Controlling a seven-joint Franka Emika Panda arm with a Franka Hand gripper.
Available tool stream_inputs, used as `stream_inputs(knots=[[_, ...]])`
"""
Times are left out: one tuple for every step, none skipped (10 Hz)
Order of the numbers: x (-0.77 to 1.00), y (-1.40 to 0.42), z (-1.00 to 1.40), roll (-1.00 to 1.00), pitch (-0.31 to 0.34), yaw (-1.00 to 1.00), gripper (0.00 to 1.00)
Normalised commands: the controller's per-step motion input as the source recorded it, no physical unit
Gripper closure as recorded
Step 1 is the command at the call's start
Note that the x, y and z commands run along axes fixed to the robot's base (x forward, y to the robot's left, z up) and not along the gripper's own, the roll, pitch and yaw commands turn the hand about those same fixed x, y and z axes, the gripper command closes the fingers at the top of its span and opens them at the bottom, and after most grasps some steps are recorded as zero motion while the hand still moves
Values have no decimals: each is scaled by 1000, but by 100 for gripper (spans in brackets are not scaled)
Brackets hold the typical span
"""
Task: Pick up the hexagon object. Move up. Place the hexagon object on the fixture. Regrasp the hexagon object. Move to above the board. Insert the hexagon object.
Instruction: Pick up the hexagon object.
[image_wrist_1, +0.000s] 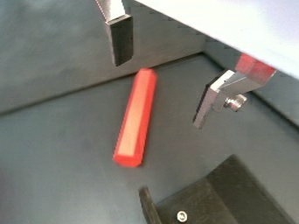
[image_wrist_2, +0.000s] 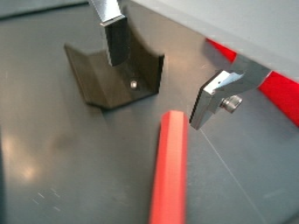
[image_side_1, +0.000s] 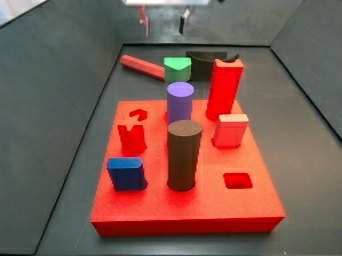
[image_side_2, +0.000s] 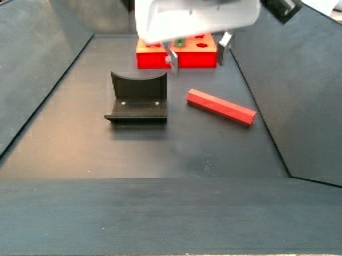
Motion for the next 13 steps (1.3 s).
stream_inputs(knots=[[-506, -194, -1000, 100, 0, 640, 0], [-406, -160, -623, -19, -274, 580, 0], [-409, -103, -431, -76, -377, 466, 0], [-423, -106, -63, -151, -500, 231, 0], [-351, -109, 0, -146, -500, 237, 0], [-200, 40, -103, -211, -500, 334, 0], [-137, 323, -446, -253, -284, 80, 0], [0, 309, -760, -210, -41, 0, 0], [-126, 280, -757, -137, -29, 0, 0], [-100, 197, -571, -81, -11, 0, 0], [-11, 20, -651, -73, 0, 0, 0], [-106, 0, -566, -233, -153, 0, 0], [-157, 0, -429, -234, -251, 0, 0]])
